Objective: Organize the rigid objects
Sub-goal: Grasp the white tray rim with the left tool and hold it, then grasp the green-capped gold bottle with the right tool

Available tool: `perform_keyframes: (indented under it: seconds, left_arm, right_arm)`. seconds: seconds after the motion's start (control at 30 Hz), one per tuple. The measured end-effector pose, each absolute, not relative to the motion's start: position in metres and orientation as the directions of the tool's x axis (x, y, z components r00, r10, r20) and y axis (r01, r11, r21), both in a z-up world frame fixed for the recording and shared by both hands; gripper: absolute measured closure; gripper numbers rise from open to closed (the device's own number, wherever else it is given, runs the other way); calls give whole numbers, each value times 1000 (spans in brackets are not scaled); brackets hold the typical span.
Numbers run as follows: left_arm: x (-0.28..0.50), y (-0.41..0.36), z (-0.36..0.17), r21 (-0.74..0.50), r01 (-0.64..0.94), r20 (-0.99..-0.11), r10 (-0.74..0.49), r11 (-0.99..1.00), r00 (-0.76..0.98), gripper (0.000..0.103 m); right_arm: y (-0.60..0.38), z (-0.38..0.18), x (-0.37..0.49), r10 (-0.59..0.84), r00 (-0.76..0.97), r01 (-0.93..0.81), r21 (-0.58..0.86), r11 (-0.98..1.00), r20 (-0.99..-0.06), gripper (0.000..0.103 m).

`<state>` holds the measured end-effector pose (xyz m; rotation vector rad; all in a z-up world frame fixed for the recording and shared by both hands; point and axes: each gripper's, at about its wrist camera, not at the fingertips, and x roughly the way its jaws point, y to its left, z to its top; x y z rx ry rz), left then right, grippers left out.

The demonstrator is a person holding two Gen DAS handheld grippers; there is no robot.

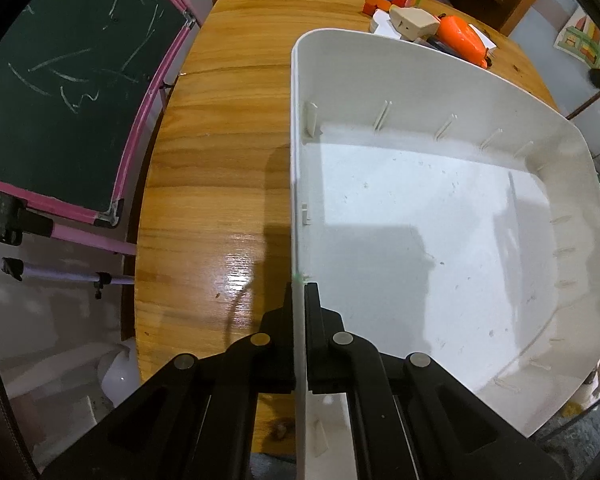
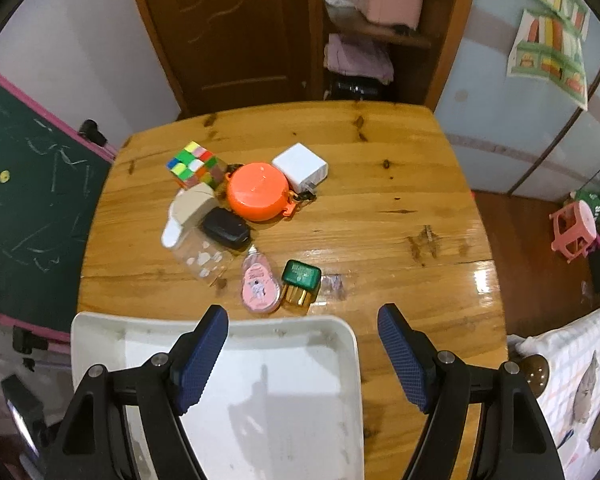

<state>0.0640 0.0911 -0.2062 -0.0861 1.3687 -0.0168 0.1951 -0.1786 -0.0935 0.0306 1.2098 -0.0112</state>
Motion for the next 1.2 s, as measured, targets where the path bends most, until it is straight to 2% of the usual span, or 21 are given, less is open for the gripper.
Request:
perform_keyframes:
  seconds: [0.3, 0.57, 0.83, 1.2]
  left_arm:
    - [62, 86, -213, -52, -26, -979, -45, 998, 201, 102]
    - [61, 86, -214, -47, -21, -978, -42, 999, 203, 102]
    - [60, 88, -213, -59, -29, -977, -51, 998, 209, 102]
    - [60, 90, -210, -72, -37, -975, -62, 997, 212, 102]
  right_arm:
    - [-188, -163, 245, 46, 198, 101, 67, 993, -979, 25]
    - [-184, -199, 271, 50, 123, 148, 68, 987, -991, 26]
    - [-181, -225, 286, 56, 41, 167, 62, 984, -998, 60]
    - [-195, -221, 281, 127, 107, 203, 146, 968, -986, 62]
